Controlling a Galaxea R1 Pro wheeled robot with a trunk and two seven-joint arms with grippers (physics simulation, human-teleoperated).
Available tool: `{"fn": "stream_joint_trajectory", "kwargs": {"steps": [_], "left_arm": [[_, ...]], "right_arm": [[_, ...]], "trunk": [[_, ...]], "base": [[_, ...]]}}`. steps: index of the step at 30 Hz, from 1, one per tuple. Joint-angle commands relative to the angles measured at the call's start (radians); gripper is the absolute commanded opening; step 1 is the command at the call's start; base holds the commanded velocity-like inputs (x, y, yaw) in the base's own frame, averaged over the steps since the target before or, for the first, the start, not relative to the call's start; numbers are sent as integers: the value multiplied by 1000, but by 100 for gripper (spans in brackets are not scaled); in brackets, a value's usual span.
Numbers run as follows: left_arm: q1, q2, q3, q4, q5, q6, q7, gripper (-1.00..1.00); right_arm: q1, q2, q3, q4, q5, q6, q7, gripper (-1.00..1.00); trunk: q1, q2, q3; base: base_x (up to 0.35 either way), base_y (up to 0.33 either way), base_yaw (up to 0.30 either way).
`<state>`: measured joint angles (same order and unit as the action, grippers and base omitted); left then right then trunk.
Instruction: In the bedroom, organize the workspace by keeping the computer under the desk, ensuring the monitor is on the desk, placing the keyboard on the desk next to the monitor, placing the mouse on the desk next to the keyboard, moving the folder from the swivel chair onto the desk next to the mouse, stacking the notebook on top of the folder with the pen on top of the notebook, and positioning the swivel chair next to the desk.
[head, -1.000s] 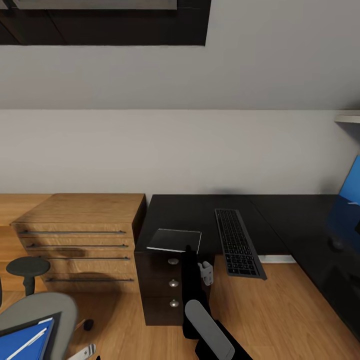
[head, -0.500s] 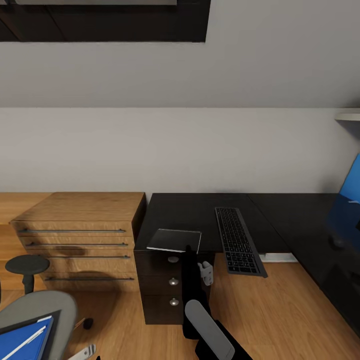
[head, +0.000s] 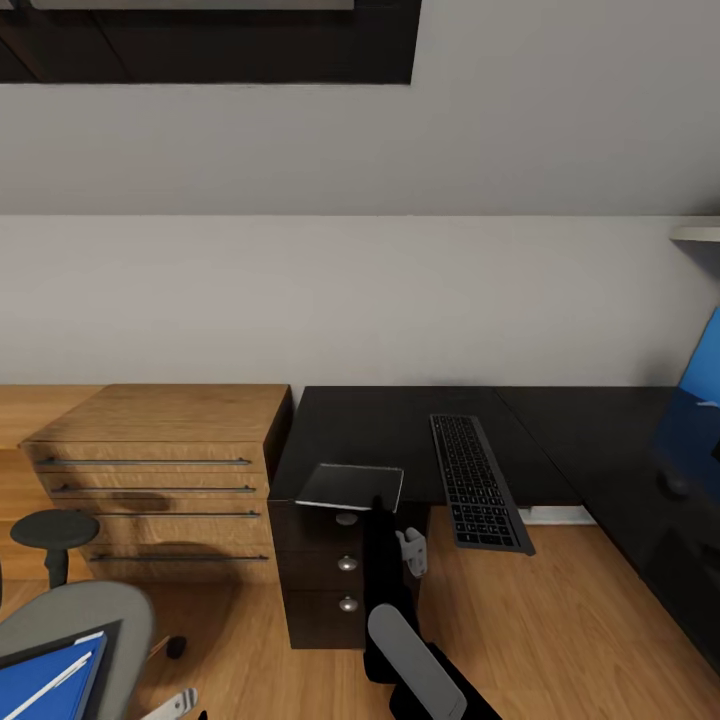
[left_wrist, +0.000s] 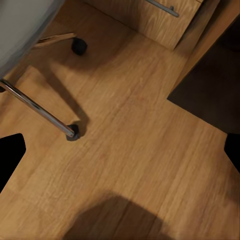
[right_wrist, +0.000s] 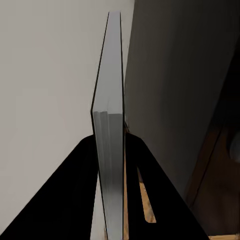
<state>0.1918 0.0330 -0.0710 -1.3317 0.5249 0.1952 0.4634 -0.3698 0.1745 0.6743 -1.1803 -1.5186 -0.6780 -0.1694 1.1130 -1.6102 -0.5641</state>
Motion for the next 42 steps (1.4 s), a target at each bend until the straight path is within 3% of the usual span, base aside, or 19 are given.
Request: {"fn": "stream_joint_trajectory", "kwargs": {"steps": [1, 18, 42], "left_arm": [[0, -1, -3, -2, 6, 3, 8, 100], [0, 1, -6, -3, 6, 1, 8, 100], [0, 1, -8, -2, 6, 1, 8, 100]], "right_arm": [[-1, 0, 0, 5, 5, -8, -6, -100], [-1, -8, -5, 68, 6, -18, -3, -100], [-1, -12, -7, 70, 5, -22, -3, -100]], "trunk": [[0, -1, -1], [0, -1, -1], [0, -1, -1]], "base": [[0, 0, 0], [5, 0, 0], [135, 6, 0]]}}
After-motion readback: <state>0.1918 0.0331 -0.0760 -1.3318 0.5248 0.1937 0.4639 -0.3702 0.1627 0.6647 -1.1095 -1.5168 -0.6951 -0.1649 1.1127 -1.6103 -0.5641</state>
